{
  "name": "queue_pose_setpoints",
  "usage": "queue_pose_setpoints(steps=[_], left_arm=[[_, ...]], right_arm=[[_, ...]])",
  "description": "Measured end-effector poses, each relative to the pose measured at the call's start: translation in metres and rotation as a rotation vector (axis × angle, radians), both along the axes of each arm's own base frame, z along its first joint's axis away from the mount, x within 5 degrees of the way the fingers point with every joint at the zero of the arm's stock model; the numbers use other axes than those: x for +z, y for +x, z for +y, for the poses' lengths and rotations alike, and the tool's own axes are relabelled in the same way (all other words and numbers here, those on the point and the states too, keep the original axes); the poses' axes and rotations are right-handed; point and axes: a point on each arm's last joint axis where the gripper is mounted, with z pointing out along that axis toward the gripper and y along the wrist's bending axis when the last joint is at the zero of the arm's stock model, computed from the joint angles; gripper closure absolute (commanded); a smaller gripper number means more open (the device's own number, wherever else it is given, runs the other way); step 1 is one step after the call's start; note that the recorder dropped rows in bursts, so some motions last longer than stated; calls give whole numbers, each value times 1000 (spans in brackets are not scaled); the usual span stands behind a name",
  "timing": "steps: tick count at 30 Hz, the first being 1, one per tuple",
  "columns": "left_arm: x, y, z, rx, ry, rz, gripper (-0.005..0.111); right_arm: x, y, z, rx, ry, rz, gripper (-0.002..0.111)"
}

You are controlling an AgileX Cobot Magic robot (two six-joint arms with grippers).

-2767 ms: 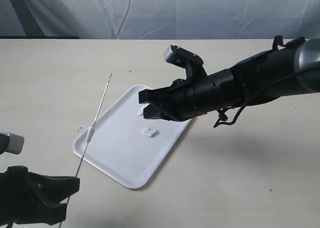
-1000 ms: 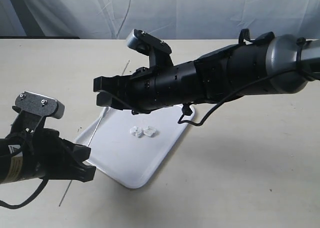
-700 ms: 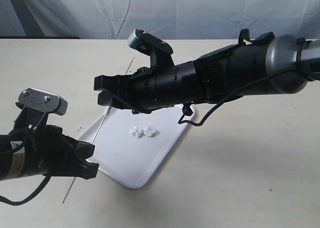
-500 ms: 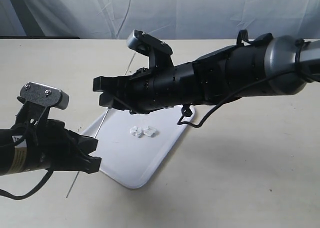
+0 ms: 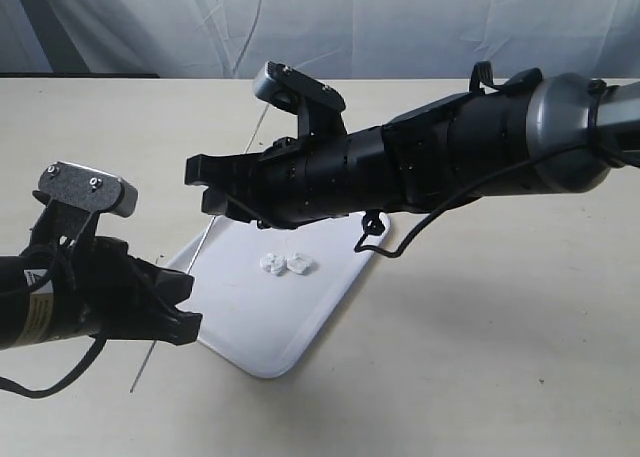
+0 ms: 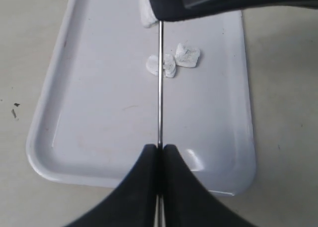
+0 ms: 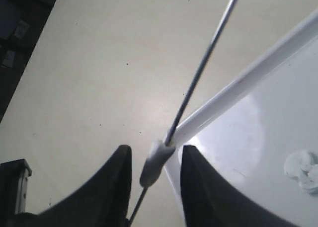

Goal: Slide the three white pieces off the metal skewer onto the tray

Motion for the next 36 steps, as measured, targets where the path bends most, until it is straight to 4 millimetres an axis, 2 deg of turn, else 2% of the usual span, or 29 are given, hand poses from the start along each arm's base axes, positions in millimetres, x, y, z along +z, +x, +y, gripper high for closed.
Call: queue_pose_setpoints(steps=[4,13,16,24,36], left_arm=[[0,0,0,4,4,-2,107],[0,0,-1,-5,-6,4,107],[0,-1,-1,-3,-21,15,107],[-15,-14,5,6,-14,83,107],[-19,-22,4,-3,-68,143,107]], right_arm=[[0,0,0,0,2,2,100],[0,0,0,-3,1,3,102],[0,0,0,-10,-6,-1,109],[-3,-4,2,4,-42,-21,109],[-7,-3,0,-22,-86,-45,109]])
